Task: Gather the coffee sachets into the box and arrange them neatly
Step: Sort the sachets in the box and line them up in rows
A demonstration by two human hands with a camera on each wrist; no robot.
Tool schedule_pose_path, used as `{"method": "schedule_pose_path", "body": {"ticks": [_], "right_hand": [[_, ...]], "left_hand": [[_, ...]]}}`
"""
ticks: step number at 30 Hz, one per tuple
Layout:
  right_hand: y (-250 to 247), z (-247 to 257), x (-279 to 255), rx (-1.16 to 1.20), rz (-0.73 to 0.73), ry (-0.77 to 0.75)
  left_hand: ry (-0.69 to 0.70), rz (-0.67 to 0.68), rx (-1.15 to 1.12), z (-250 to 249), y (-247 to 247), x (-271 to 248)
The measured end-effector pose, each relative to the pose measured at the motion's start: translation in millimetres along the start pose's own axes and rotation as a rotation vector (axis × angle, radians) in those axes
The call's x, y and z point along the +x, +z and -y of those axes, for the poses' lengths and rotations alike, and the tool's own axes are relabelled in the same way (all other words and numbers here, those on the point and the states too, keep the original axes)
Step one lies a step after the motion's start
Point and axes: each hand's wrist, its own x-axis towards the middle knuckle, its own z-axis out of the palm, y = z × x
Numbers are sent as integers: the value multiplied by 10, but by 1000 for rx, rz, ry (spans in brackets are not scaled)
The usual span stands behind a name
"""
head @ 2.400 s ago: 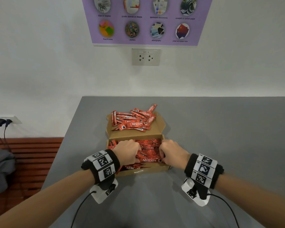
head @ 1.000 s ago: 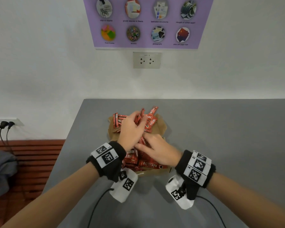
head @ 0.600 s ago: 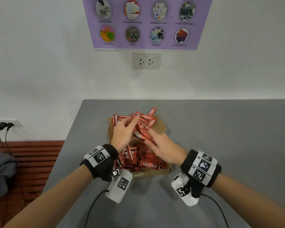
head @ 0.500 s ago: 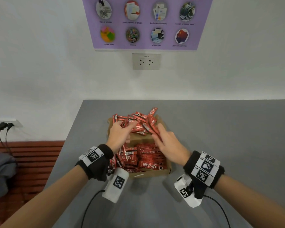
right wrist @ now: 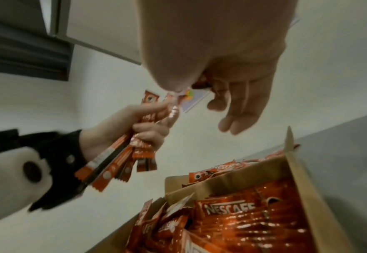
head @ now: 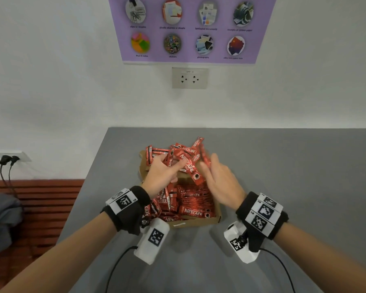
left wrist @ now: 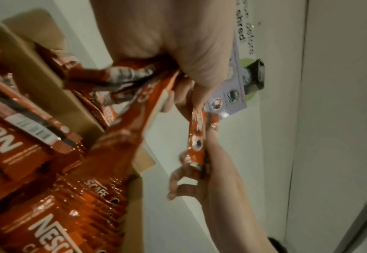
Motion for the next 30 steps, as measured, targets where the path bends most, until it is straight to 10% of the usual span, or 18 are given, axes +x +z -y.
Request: {"method": "schedule_pose_path", "body": {"ticks": [6,15,30], "right_hand": [[-104,-38,-6,245,-3,-45],[-24,-109,32,175,178,-153],[29,-133,-12,-58,87,-202]], "left_hand": [[33,-110,27,74,-58,-27],[-86,-11,-56,109,-106,-61],[-64,-144,125,122,-95,58]]}}
